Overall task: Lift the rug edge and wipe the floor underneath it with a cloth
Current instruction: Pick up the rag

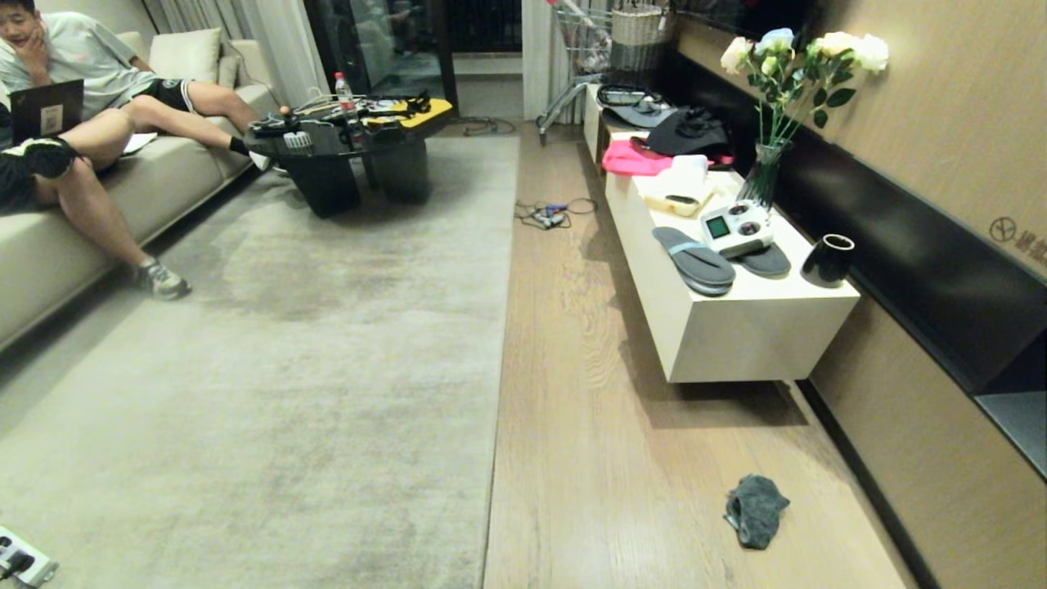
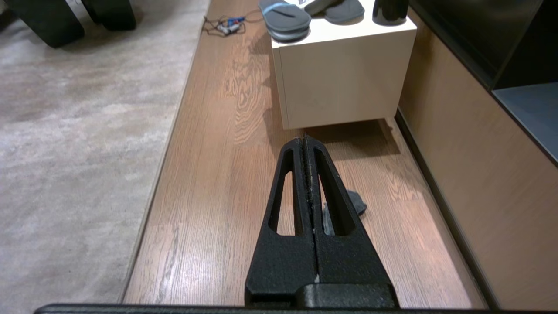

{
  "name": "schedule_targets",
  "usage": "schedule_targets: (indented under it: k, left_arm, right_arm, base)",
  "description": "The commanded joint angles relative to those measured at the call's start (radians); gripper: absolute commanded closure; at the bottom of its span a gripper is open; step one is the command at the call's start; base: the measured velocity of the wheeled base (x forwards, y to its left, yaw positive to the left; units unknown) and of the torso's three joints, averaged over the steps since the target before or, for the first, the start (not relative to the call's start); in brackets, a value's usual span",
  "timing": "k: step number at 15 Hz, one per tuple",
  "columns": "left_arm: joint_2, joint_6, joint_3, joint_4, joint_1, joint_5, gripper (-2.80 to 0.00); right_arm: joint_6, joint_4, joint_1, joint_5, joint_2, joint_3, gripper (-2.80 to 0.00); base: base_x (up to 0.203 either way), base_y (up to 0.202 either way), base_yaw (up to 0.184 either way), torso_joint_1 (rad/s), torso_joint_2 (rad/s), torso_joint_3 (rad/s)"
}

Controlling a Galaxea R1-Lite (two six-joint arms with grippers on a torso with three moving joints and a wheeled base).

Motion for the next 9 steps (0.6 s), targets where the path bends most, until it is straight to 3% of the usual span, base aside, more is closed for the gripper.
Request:
schedule_targets:
  k: [1, 9]
  left_arm:
    - [0.002, -0.001, 0.000, 0.000, 0.000, 0.001, 0.00]
    - [0.002, -0.001, 0.000, 0.000, 0.000, 0.001, 0.00]
  right_arm:
    - [0.001, -0.001, 0.001, 0.000, 0.000, 0.000, 0.00]
    - [0.001, -0.001, 0.000, 0.000, 0.000, 0.000, 0.00]
  base:
    - [0.000, 0.000, 0.000, 0.002, 0.01, -0.149]
    - [0.000, 0.000, 0.000, 0.002, 0.00, -0.189]
